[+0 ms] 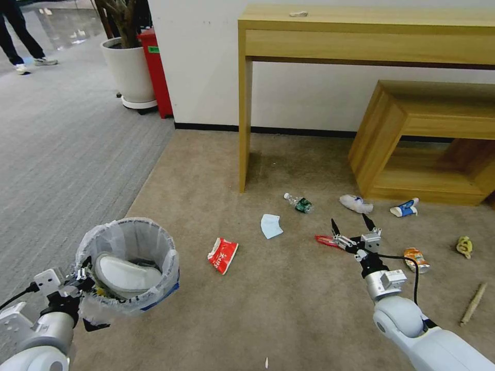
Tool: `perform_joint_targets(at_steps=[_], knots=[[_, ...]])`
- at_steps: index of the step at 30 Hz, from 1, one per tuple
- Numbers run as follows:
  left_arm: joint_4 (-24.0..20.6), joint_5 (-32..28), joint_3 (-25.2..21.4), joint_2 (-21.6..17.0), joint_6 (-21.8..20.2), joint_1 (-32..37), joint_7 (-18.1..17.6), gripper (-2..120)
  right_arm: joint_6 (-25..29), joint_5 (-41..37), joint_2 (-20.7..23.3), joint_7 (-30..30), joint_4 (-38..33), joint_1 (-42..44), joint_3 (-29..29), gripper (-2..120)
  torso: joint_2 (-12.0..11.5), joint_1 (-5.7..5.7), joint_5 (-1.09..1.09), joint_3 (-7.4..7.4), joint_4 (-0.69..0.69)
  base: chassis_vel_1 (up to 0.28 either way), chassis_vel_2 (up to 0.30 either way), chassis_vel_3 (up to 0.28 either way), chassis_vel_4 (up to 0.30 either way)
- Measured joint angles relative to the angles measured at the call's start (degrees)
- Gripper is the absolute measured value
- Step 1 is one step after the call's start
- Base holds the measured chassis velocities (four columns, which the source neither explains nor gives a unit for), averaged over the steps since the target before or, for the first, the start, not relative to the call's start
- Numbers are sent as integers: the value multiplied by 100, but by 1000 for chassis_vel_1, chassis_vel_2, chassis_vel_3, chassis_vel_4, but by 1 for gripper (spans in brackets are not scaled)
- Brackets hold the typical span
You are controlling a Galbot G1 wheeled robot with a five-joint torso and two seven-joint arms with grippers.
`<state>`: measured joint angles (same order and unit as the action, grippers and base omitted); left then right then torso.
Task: Pick up the trash bin and place the garbage on the floor into it.
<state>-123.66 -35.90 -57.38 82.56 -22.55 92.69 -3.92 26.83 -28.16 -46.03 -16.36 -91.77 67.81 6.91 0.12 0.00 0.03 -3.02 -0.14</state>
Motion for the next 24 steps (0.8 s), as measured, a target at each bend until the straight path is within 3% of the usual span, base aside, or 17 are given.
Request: perform_joint_targets(at_steps=[15, 24], knots=[[-27, 27, 4, 5, 73, 2, 1, 4, -28, 31, -26, 9, 8, 19, 19, 98, 0, 0, 1, 0, 0, -8, 11, 9, -6], [-51, 22, 15, 18, 101, 21, 10, 4, 105, 90, -65, 16, 20, 1, 17, 99, 0, 1, 2, -2, 2, -146, 159, 147, -165]])
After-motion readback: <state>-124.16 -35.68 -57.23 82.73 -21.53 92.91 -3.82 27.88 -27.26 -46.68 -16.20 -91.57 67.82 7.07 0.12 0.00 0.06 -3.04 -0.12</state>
